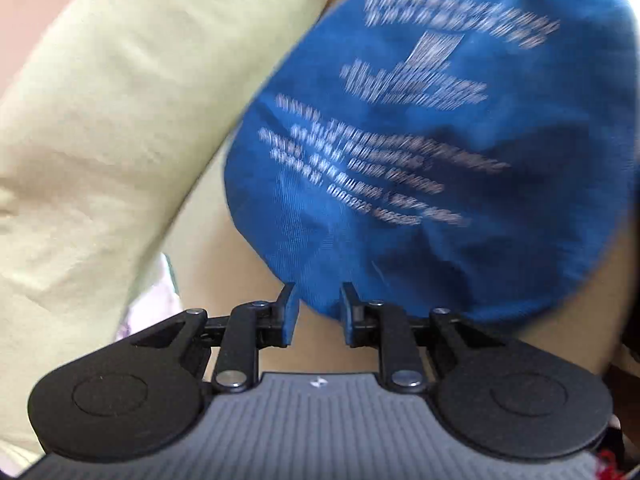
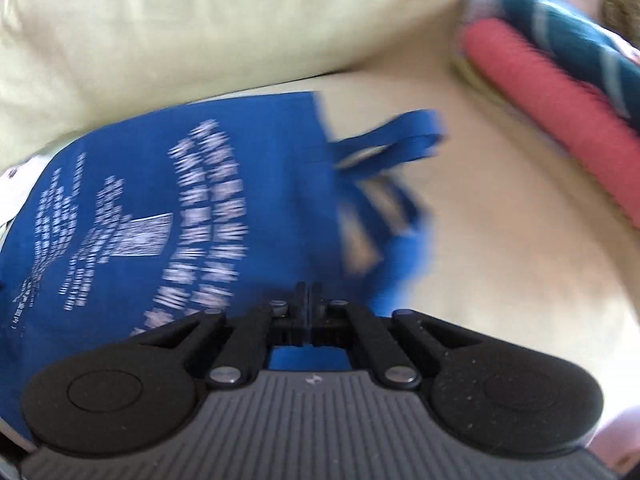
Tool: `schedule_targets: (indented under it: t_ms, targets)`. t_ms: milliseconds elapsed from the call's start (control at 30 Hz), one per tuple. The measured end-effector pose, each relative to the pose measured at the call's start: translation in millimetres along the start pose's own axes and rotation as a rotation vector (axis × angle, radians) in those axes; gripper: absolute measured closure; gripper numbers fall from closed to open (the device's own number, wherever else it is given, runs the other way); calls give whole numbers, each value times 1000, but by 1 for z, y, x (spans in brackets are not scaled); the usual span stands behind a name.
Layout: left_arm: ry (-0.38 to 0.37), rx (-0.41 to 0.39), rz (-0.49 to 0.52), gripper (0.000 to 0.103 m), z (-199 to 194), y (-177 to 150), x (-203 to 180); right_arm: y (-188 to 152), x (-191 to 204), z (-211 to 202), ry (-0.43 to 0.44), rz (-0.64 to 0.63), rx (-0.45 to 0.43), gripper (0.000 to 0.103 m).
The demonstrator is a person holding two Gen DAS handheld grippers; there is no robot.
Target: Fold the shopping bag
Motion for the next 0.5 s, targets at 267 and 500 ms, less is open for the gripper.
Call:
schedule_targets:
  t_ms: [267,500]
  targets:
    - [-79,-122,380,41,-56,14,-89,-69,49,-94,94,-488,-77,31]
    - [-78,-96,414,91,-4,24,-103,-101,61,-58,-86,-876,-133,60]
Point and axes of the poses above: each gripper's, at about its wrist camera, not at the fingertips, and z roughly the way its jaws point, x to its left, y to its top, the point moved 8 cm from there along z, roughly the way its jaws point, and after that the axes turned 2 degrees about z, right-handed, at the moved point
